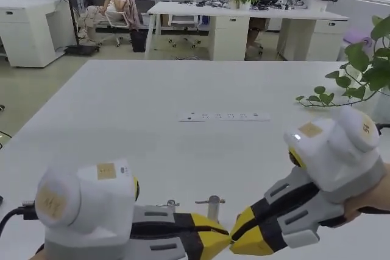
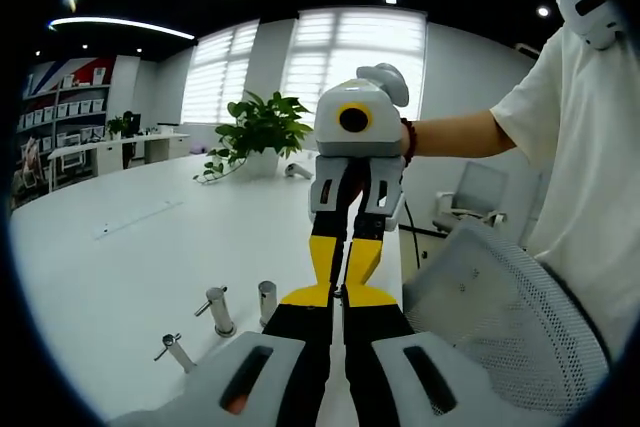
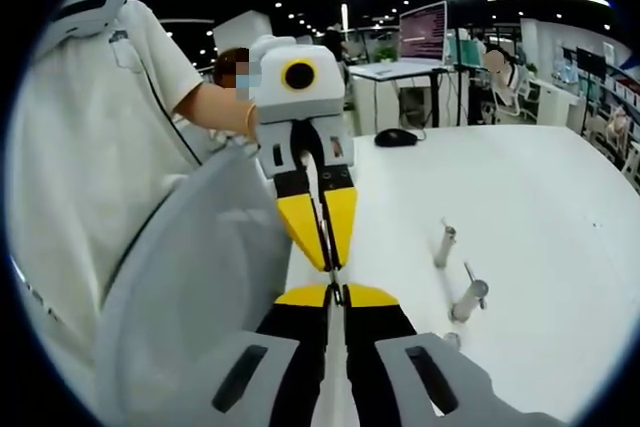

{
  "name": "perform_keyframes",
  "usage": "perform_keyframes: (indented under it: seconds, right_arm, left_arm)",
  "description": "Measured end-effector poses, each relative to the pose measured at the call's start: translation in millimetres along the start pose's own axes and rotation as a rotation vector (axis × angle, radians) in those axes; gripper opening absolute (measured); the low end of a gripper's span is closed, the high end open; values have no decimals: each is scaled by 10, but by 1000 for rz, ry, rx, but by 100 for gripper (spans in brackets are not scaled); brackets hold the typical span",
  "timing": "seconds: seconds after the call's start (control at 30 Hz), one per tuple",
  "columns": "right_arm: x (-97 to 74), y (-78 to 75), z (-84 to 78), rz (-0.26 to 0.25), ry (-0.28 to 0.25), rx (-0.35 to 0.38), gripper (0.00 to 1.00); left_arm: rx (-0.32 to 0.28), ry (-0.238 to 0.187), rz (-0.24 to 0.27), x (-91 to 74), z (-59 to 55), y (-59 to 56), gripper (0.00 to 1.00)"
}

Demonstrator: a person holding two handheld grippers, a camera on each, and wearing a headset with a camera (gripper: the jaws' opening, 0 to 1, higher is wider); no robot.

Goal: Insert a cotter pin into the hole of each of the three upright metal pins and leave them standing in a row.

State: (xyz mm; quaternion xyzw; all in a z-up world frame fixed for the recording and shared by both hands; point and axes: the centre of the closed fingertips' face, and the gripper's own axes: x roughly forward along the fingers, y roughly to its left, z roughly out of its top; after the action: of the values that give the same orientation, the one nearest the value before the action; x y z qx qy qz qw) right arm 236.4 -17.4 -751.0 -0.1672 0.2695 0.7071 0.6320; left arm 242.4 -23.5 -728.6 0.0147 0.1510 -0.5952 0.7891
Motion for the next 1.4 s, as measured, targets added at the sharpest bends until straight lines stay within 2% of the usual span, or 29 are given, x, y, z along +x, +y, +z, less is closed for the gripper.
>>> perform_keyframes:
  seconds: [0.17, 0.27, 0.53, 0.7, 0.83, 0.93, 1.4]
  right_arm:
    - [5, 9, -3, -1, 10, -35, 5]
    - [3, 0, -2, -15, 32, -96, 4]
    - [-9, -32, -26, -41, 97, -150, 3]
    - [-39, -60, -46, -52, 115, -141, 3]
    - [-87, -102, -82, -73, 136, -134, 3]
    - [-123, -130, -120, -88, 157, -137, 3]
    - [-305, -293, -365, -162, 262, -149, 3]
  left_arm:
    - [3, 0, -1, -1, -1, -3, 0]
    - [7, -1, 4, 1, -1, 2, 1]
    - [35, 0, 31, 31, -19, 23, 1]
    - [44, 3, 67, 35, -45, 60, 4]
    - [37, 4, 93, 34, -84, 84, 14]
    - [25, 11, 103, 39, -122, 93, 16]
    - [6, 21, 184, 114, -239, 224, 29]
